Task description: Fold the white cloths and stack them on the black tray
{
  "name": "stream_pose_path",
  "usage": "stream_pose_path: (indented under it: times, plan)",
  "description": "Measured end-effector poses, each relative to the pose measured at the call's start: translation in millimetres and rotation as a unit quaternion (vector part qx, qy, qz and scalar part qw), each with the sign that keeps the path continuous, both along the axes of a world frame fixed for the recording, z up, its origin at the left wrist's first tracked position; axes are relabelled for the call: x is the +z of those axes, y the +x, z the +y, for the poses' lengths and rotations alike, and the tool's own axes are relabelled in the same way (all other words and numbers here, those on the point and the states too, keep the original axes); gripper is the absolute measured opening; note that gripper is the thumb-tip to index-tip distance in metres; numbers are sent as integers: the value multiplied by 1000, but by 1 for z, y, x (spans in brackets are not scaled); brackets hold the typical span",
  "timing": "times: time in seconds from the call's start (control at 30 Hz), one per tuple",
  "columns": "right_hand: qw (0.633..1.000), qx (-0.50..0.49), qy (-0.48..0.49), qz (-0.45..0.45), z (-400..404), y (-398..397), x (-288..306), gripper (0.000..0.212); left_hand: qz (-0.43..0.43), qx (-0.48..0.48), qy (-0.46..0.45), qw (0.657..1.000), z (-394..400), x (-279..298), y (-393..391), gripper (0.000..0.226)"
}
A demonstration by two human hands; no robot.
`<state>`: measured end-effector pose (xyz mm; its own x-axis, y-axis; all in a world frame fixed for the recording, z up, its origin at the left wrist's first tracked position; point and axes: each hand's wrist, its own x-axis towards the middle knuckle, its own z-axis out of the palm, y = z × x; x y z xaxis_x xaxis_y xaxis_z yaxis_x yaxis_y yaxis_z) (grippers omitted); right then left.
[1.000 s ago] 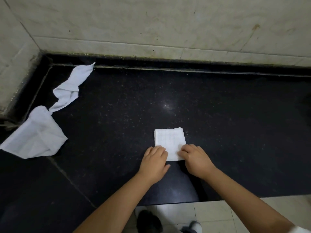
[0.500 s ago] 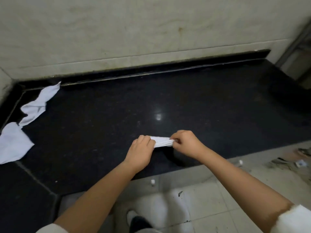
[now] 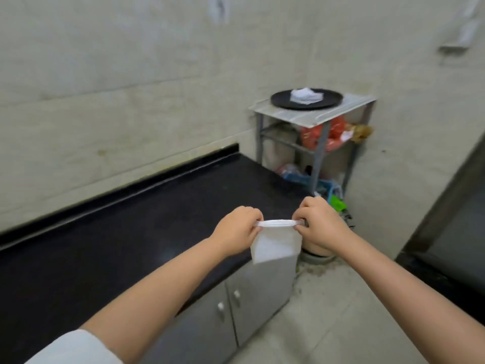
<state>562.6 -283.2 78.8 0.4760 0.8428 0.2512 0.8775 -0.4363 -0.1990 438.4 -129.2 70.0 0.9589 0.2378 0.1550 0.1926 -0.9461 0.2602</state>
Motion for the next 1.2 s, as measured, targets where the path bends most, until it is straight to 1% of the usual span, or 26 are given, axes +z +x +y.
stream_pose_path:
  times: [0.17,0.3,0.4,0.5,0.6,0.7,0.83,0.93,1.0,1.07,1.13,1.2]
  plan:
    - [998,-60,-26,-9,-24,103,34,20,-37,-43,54,997,-16,33,115,21]
    - [995,-96,5,7,-18,203,70,20,-77,-61,95,991,-7,52,215,22]
    - [996,-87,14,22,3,280,94,18,-81,-58,94,991,13,71,295,25]
    - [995,-79,26,60,29,350,118,14,-65,-52,96,992,39,96,363,26]
    - [994,-76,41,69,51,410,139,15,-61,-21,115,991,59,124,419,26]
    - [994,-56,51,76,72,451,150,13,-72,15,126,989,75,140,458,27]
    - [988,-18,80,131,111,524,156,12,-85,71,115,987,103,145,518,25]
    - [974,18,106,197,149,584,157,11,-96,121,93,984,131,150,569,25]
    - [970,41,113,212,180,627,157,11,-105,162,100,976,150,157,603,25]
    - [965,71,135,212,216,668,159,11,-137,207,106,963,173,164,639,26]
    - [963,102,166,188,252,704,163,14,-181,252,90,947,194,170,670,26]
    - [961,128,195,150,283,733,160,16,-249,257,120,926,212,169,696,24]
